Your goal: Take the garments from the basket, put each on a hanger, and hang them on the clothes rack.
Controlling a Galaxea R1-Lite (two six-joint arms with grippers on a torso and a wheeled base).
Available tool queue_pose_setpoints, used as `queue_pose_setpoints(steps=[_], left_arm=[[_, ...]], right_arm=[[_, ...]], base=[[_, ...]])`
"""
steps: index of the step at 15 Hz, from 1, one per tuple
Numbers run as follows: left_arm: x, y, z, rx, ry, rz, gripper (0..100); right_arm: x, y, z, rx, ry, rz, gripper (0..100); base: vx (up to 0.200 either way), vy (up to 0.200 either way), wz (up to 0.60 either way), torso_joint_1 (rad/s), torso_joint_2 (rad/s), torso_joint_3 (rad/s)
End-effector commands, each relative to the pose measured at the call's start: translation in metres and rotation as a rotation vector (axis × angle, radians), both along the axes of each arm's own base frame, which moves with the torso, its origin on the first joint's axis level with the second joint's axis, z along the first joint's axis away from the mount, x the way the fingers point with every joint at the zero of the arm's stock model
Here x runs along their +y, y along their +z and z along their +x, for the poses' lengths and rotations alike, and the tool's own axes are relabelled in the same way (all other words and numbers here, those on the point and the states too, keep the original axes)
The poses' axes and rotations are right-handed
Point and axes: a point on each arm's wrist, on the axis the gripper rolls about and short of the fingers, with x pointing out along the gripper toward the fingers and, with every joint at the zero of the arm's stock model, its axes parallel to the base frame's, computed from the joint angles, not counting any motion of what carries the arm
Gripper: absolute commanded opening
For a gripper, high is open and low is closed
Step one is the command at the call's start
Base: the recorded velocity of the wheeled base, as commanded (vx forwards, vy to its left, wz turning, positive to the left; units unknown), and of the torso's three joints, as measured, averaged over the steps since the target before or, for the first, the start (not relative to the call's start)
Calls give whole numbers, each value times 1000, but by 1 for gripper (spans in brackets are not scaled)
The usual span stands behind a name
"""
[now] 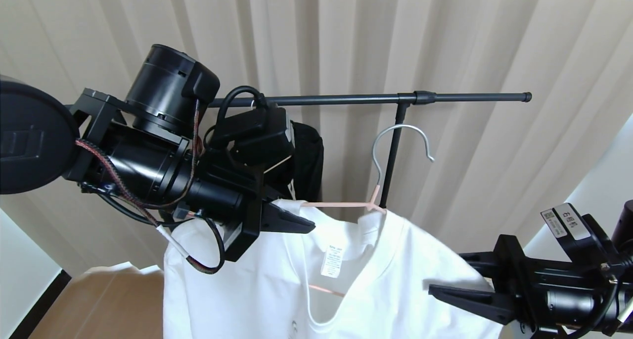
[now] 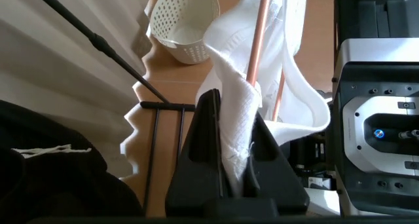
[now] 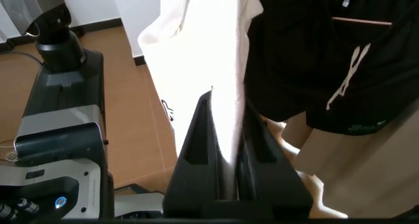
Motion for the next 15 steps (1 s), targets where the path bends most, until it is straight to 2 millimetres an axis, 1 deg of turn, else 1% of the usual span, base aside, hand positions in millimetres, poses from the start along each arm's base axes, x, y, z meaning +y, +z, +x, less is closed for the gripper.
queue_pose_setpoints(steps=[1,2,3,4,7,9,13,15], left_arm=[[1,2,-2,-16,0,-11,0],[1,3,-1,-20,0,-14,0],[1,4,-1,-32,3,-20,0],[1,6,-1,-40,3,-25,0],[7,7,-3,-81,16,-51,0],[11,4,-5,-114,26,-71,0],[27,-3,-9,-214,67,-128,0],[34,-8,-14,-256,81,-156,0]], right_arm=[[-1,-1,2,5,-8,-4,100],[-1,-1,2,7,-10,-4,100],[-7,0,5,1,-43,-2,100],[-8,0,6,-2,-52,-1,100],[-19,4,16,-18,-114,4,100],[-24,5,21,-22,-142,2,100],[-35,-2,38,-43,-204,-30,100],[-39,-7,49,-38,-231,-46,100]], base=[[0,0,0,0,0,0],[0,0,0,0,0,0],[0,0,0,0,0,0],[0,0,0,0,0,0],[0,0,0,0,0,0],[0,0,0,0,0,0],[0,0,0,0,0,0],[0,0,0,0,0,0]])
